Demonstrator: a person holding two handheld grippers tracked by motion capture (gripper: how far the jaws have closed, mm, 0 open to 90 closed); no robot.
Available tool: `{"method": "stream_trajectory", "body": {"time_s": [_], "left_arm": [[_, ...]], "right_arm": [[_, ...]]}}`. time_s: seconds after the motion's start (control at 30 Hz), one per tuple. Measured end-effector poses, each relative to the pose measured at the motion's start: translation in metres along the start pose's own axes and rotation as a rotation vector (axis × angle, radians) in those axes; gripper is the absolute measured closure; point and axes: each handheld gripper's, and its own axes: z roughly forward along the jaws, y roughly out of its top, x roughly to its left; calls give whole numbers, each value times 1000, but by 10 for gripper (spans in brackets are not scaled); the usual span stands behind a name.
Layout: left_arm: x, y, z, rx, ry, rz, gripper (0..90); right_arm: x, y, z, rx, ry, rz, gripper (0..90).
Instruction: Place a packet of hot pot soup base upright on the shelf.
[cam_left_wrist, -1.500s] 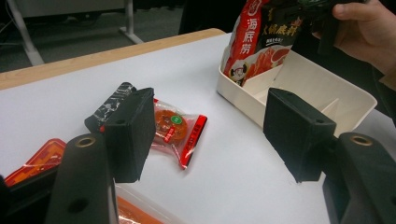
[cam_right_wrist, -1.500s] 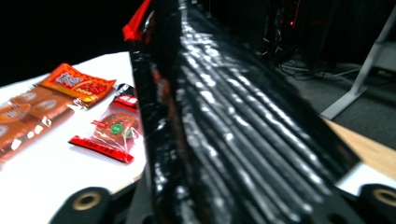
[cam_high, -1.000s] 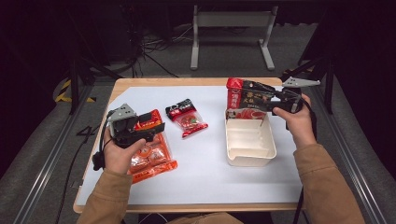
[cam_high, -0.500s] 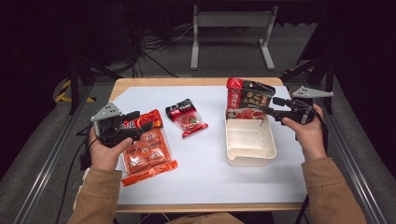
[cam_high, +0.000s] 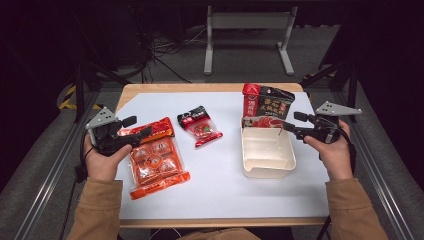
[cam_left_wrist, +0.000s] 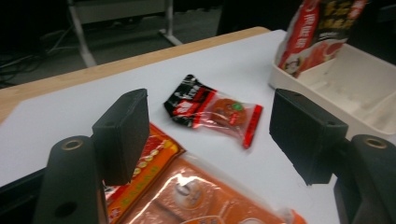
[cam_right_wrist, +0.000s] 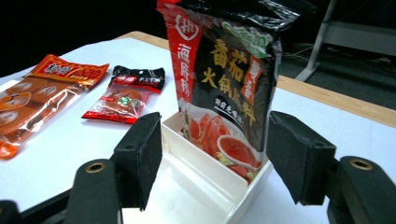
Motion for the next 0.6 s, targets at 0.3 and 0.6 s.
{"method": "stream_trajectory", "body": {"time_s": [0.3,0.6], "left_arm": [[25,-8,8,8,90,-5,334],[47,-20,19,29,151,-38,336]], "right_arm": [[5,-2,-4,22,11,5,340],[-1,-8,-11,35,17,9,352]]}}
